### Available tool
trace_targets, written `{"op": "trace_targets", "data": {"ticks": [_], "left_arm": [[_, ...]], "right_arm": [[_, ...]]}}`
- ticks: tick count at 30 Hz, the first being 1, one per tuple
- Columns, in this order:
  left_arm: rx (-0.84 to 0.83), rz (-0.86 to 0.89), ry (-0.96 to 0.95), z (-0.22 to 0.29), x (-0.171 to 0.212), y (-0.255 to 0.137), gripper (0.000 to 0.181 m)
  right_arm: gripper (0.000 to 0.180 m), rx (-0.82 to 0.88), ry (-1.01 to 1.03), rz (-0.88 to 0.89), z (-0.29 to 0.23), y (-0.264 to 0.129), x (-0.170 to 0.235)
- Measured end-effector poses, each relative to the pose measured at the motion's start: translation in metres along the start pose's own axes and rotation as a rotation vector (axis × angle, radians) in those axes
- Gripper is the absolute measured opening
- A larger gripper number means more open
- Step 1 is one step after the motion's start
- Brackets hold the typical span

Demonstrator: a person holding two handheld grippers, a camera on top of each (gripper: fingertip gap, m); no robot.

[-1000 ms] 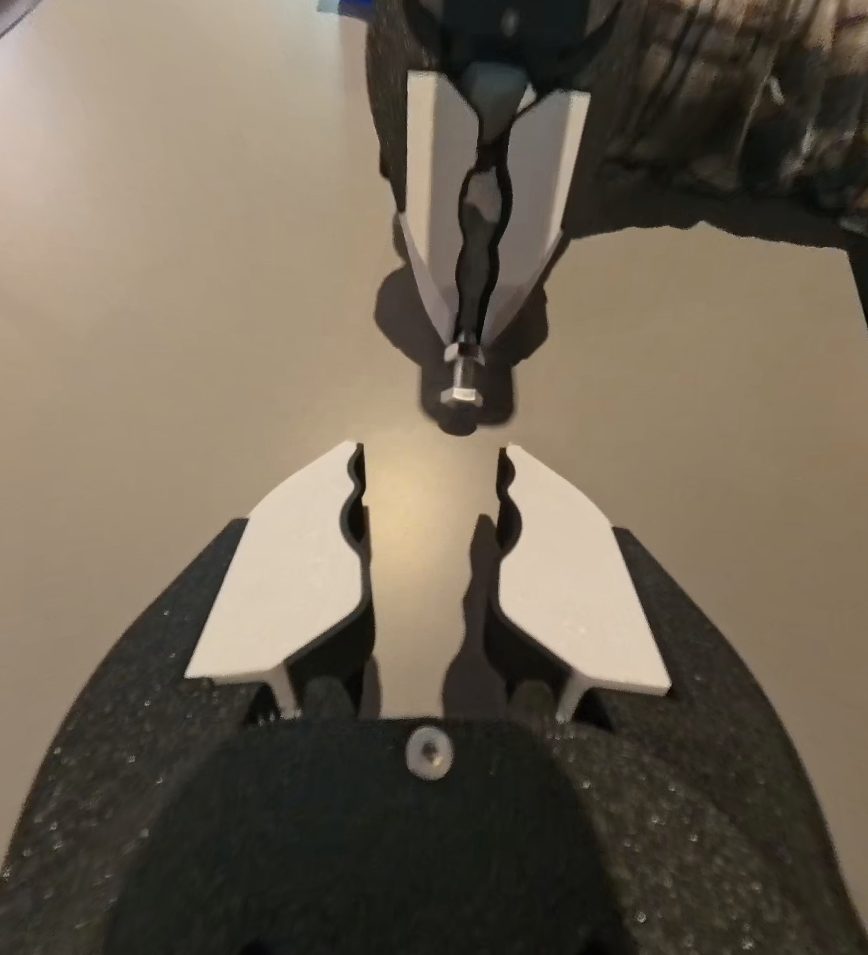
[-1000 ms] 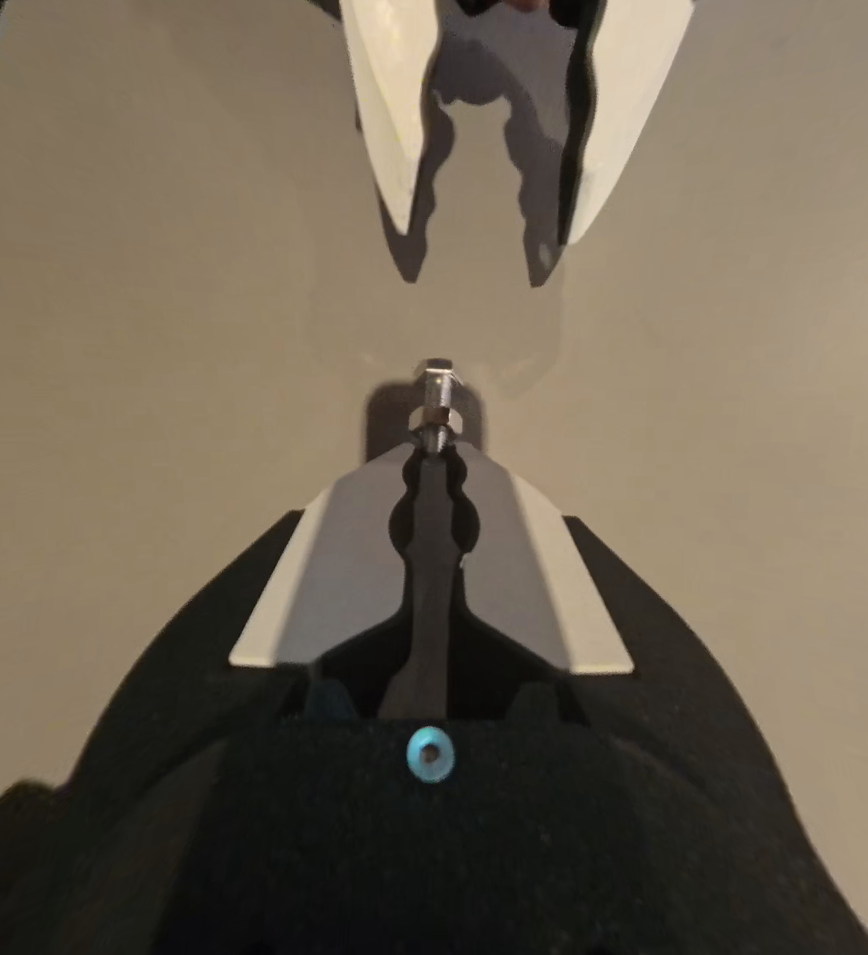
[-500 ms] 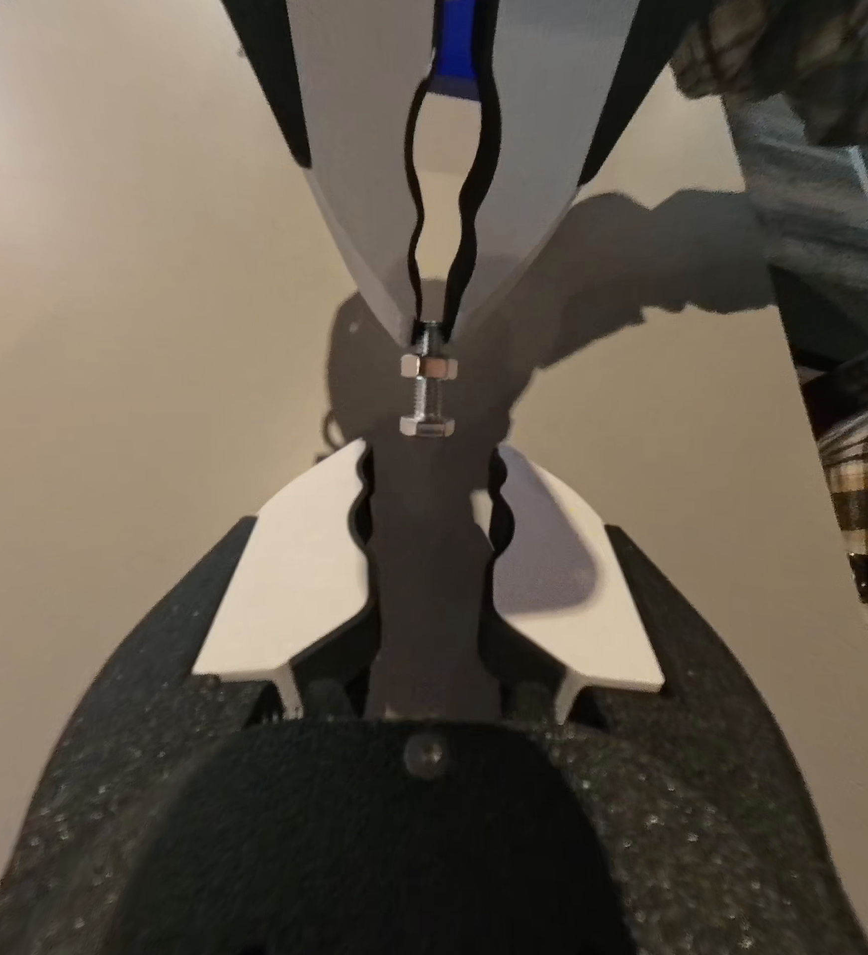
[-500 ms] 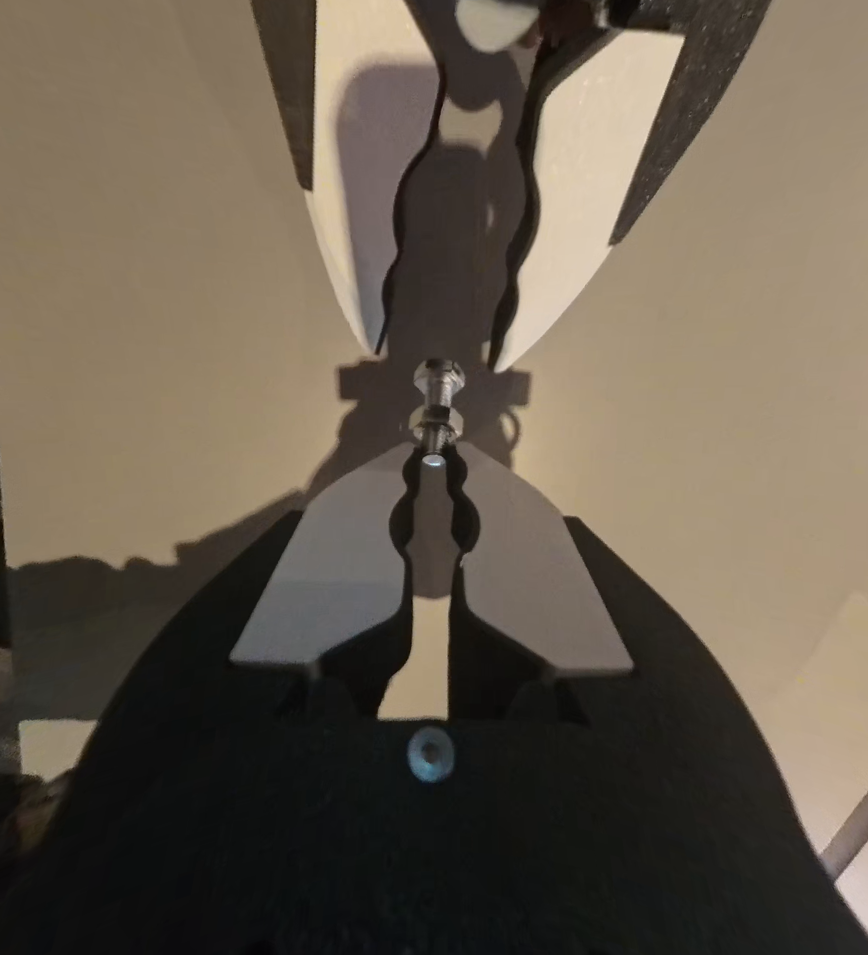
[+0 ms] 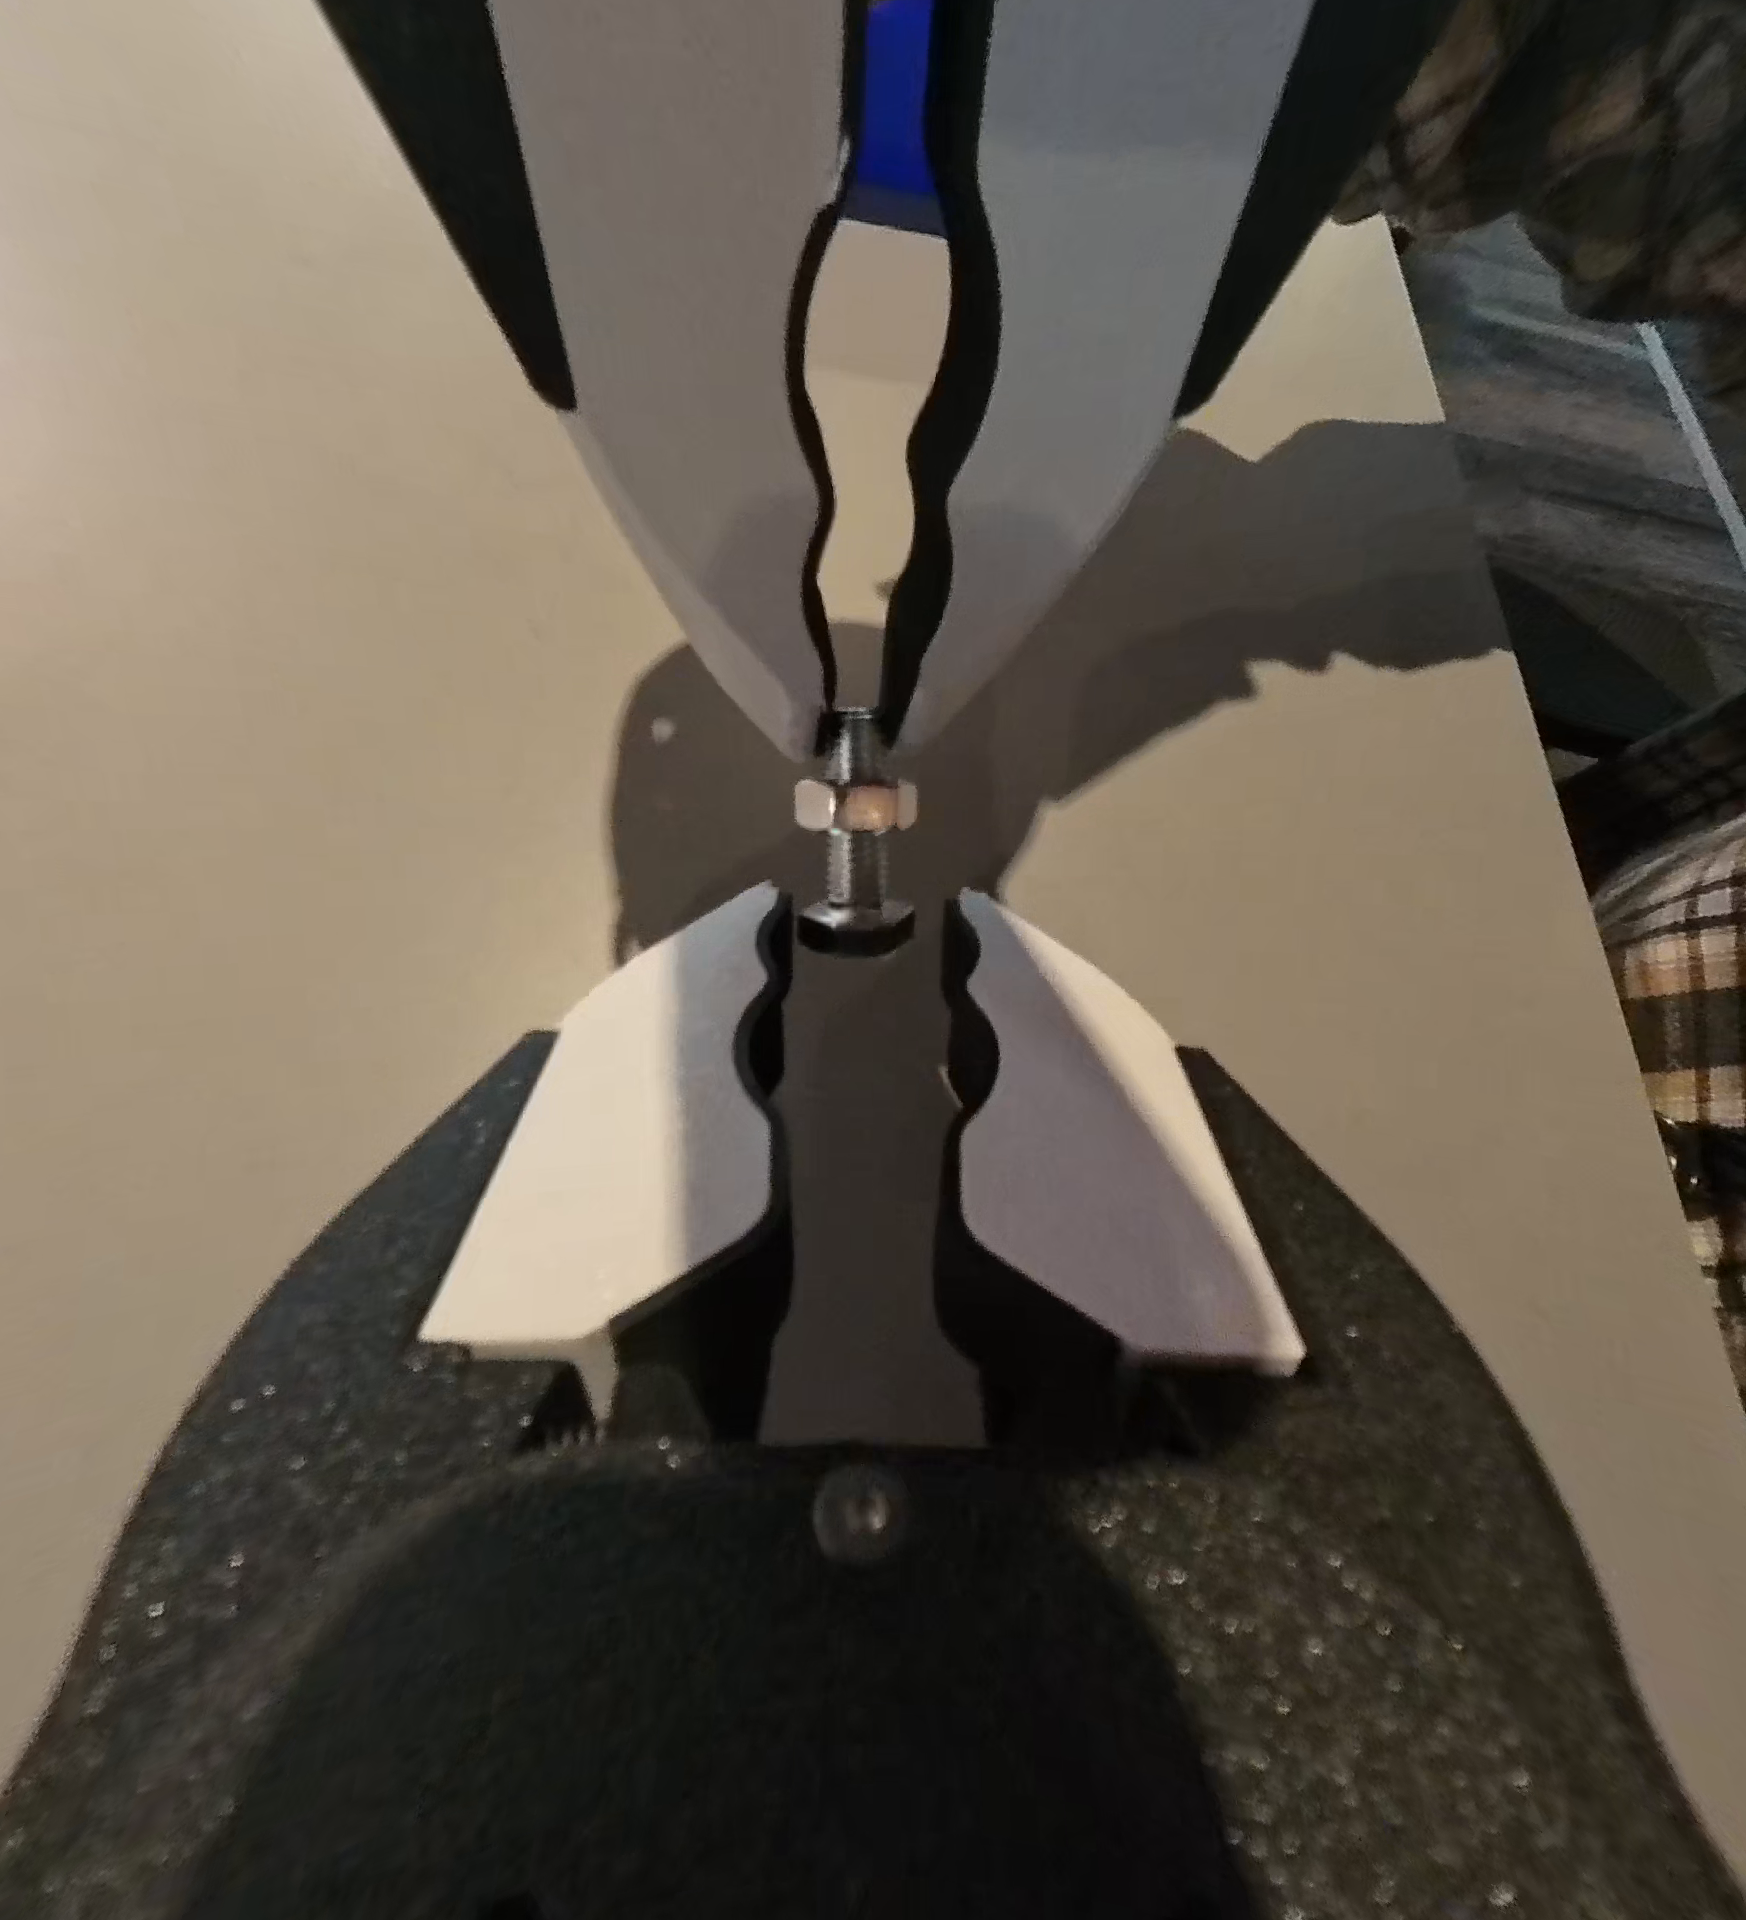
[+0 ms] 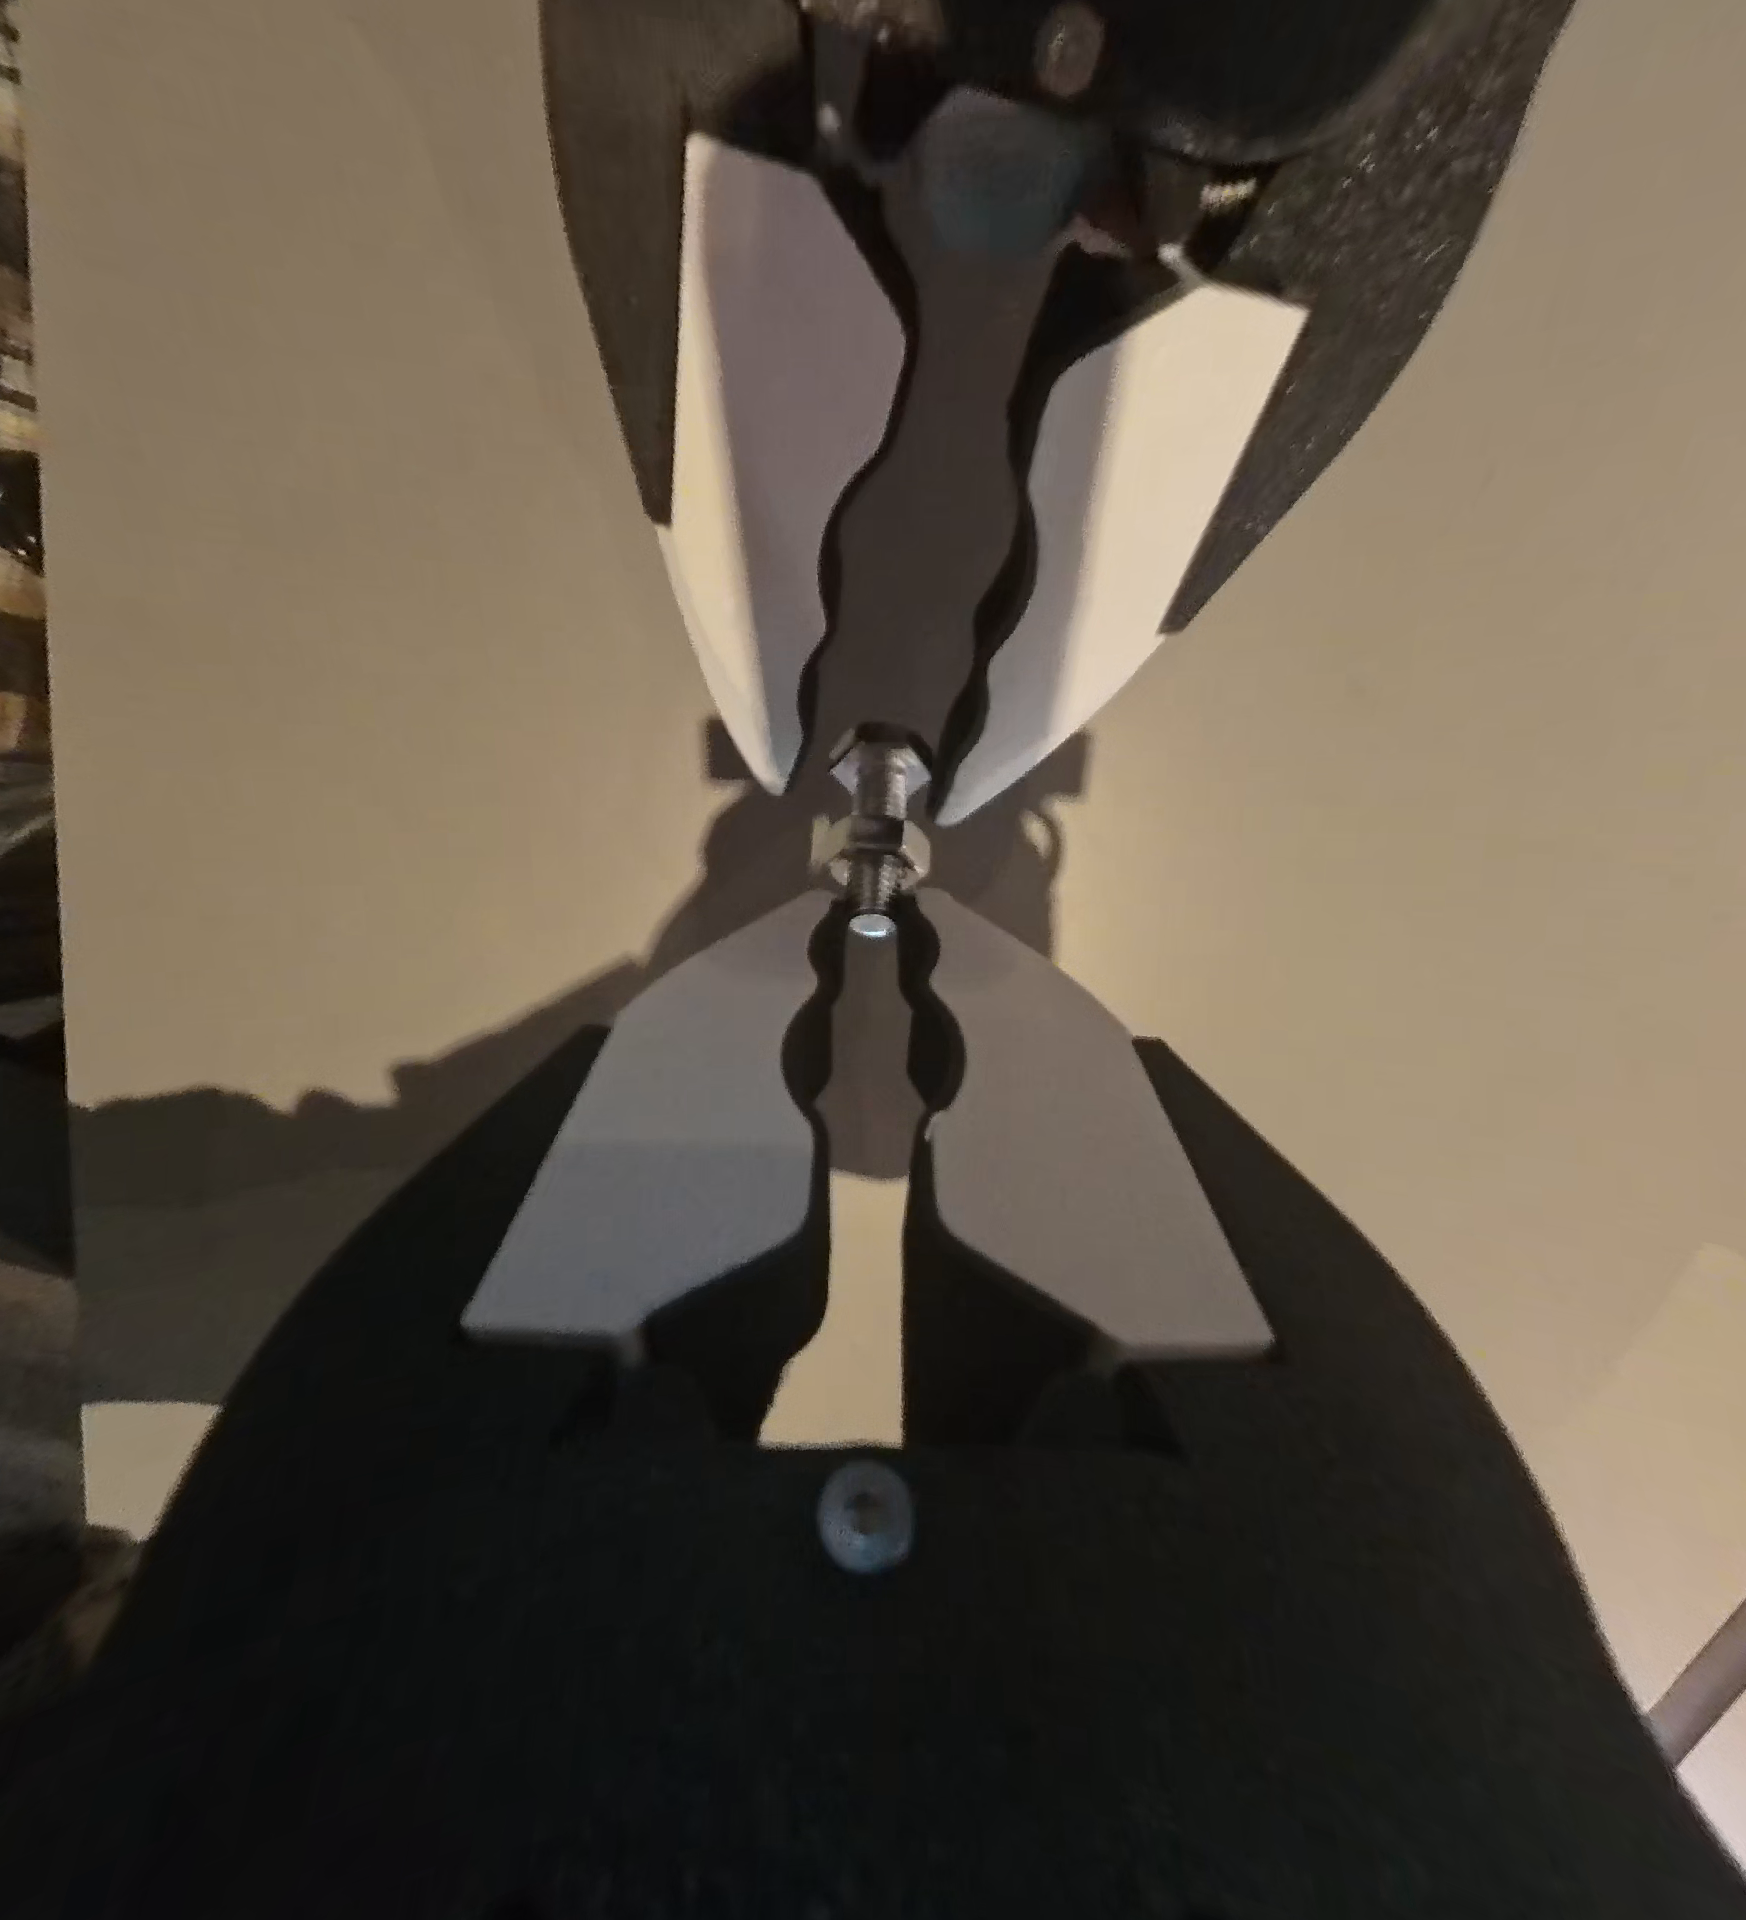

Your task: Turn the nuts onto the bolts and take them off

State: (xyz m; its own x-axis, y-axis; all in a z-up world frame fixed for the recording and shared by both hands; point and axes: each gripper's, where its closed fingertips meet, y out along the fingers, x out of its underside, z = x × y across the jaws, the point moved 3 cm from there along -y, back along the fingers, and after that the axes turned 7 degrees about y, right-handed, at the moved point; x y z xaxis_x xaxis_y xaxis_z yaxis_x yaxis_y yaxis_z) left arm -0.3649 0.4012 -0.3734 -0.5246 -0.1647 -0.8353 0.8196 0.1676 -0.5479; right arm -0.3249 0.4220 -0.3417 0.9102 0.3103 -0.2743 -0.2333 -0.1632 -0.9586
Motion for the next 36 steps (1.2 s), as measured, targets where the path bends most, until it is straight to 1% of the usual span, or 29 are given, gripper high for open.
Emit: {"op": "trace_targets", "data": {"ticks": [1,2,6,9,10,11,13,15,17,18,19,22,26,31,33,36], "left_arm": [[0.001,-0.004,0.002,0.0,0.0,0.001,0.025],[-0.001,-0.01,0.006,0.0,0.001,0.001,0.02],[-0.044,-0.006,0.021,-0.002,0.0,-0.001,0.02],[-0.076,0.046,0.01,-0.006,-0.006,-0.005,0.02],[-0.084,0.084,-0.003,-0.007,-0.009,-0.008,0.02],[-0.084,0.133,-0.023,-0.009,-0.013,-0.012,0.02],[-0.082,0.241,-0.069,-0.011,-0.022,-0.02,0.019],[-0.08,0.354,-0.108,-0.015,-0.031,-0.03,0.019],[-0.059,0.465,-0.138,-0.015,-0.038,-0.038,0.019],[-0.047,0.507,-0.151,-0.015,-0.041,-0.042,0.019],[-0.033,0.54,-0.16,-0.015,-0.043,-0.044,0.019],[-0.01,0.563,-0.165,-0.012,-0.045,-0.043,0.02],[-0.005,0.562,-0.151,-0.009,-0.046,-0.041,0.019],[0.007,0.582,-0.157,-0.008,-0.048,-0.044,0.019],[0.012,0.58,-0.16,-0.008,-0.048,-0.044,0.019],[0.013,0.576,-0.154,-0.007,-0.048,-0.043,0.02]], "right_arm": [[0.009,-0.003,0.0,0.001,0.0,0.0,-0.001],[0.009,-0.012,0.0,0.005,-0.001,0.0,-0.002],[0.009,0.008,0.004,0.045,0.002,-0.005,-0.006],[0.009,0.023,0.041,0.155,0.007,-0.015,-0.009],[0.013,0.04,0.068,0.234,0.01,-0.02,-0.011],[0.021,0.053,0.098,0.346,0.013,-0.027,-0.013],[0.03,0.065,0.177,0.625,0.017,-0.045,-0.017],[0.03,0.029,0.273,0.968,0.018,-0.062,-0.02],[0.031,-0.02,0.35,1.251,0.016,-0.074,-0.018],[0.031,-0.043,0.374,1.343,0.014,-0.076,-0.018],[0.032,-0.061,0.395,1.393,0.013,-0.076,-0.019],[0.033,-0.068,0.409,1.408,0.011,-0.067,-0.028],[0.023,-0.049,0.406,1.341,0.015,-0.058,-0.032],[0.025,-0.063,0.41,1.322,0.015,-0.056,-0.033],[0.011,-0.084,0.38,1.325,0.012,-0.055,-0.035],[0.009,-0.096,0.366,1.295,0.01,-0.055,-0.036]]}}
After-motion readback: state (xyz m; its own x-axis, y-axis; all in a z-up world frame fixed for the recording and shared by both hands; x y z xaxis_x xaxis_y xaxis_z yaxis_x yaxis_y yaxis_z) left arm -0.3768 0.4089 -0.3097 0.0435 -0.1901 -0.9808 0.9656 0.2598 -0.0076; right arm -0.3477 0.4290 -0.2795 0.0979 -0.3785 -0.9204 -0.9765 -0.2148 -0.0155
